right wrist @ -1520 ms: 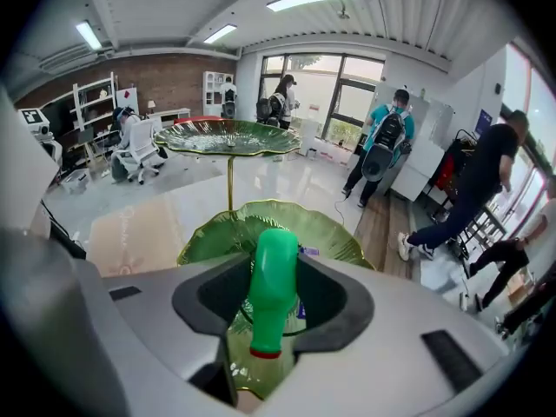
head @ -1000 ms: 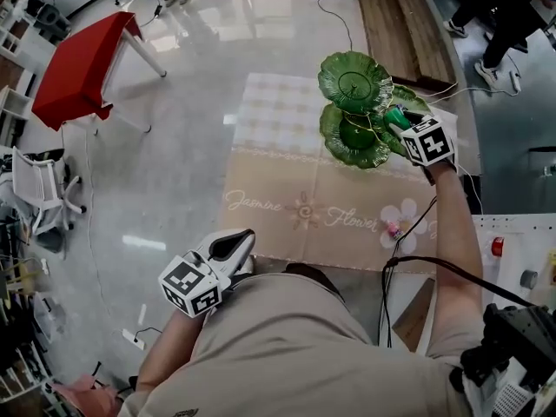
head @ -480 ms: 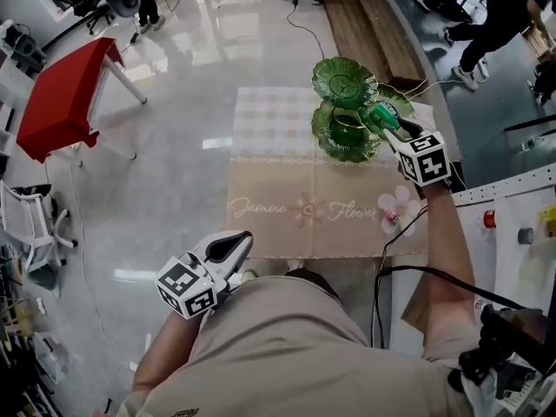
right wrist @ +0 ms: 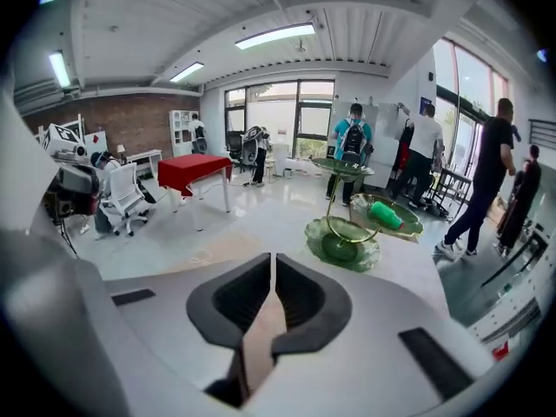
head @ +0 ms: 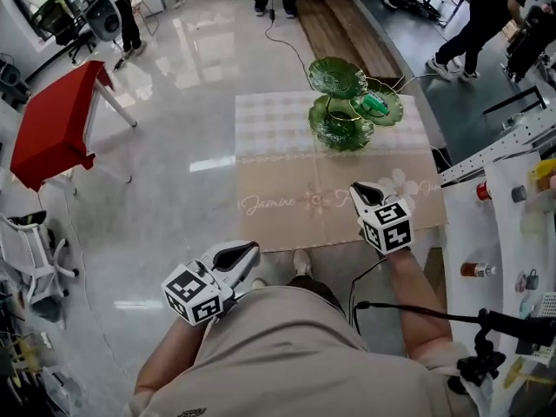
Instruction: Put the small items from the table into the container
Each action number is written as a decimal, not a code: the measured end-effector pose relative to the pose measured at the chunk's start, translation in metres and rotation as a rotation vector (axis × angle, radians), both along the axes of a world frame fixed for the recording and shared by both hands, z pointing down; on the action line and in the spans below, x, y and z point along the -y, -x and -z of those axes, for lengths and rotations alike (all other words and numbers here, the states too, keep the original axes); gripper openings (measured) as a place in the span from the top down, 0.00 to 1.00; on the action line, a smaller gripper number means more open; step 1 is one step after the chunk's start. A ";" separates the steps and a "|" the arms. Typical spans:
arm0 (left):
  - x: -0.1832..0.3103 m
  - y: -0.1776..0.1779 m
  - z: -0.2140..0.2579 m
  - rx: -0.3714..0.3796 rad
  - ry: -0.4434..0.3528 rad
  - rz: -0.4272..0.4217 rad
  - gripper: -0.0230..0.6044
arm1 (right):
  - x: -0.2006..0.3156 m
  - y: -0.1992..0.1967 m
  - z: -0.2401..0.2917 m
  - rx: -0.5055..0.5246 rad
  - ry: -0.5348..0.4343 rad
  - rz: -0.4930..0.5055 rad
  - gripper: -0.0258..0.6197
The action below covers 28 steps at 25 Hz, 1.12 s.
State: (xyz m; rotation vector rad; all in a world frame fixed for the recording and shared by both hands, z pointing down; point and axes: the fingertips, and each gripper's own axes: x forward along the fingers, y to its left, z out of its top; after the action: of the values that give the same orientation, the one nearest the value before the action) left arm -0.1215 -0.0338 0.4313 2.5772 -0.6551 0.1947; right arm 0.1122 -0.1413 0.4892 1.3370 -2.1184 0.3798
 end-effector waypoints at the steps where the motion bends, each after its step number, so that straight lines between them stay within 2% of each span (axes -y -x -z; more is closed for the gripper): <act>1: -0.006 0.002 -0.001 0.005 -0.001 -0.014 0.95 | -0.015 0.010 -0.005 0.010 0.004 -0.006 0.91; 7: -0.043 0.009 -0.006 0.039 -0.014 -0.088 0.95 | -0.096 0.070 -0.022 0.107 0.024 -0.004 0.93; 13: -0.074 0.001 -0.015 0.034 -0.017 -0.182 0.95 | -0.156 0.116 -0.028 0.120 0.026 0.033 0.93; 19: -0.098 -0.001 -0.023 0.039 -0.022 -0.240 0.95 | -0.187 0.134 -0.026 0.104 0.009 0.048 0.93; 28: -0.112 0.005 -0.029 0.042 -0.019 -0.260 0.95 | -0.208 0.151 -0.024 0.097 0.010 0.065 0.93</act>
State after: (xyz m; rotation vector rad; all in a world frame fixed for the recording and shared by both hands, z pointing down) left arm -0.1266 0.0787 0.4602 2.6772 -0.3352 0.3281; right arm -0.0383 0.0669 0.5129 1.2637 -2.2307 0.4353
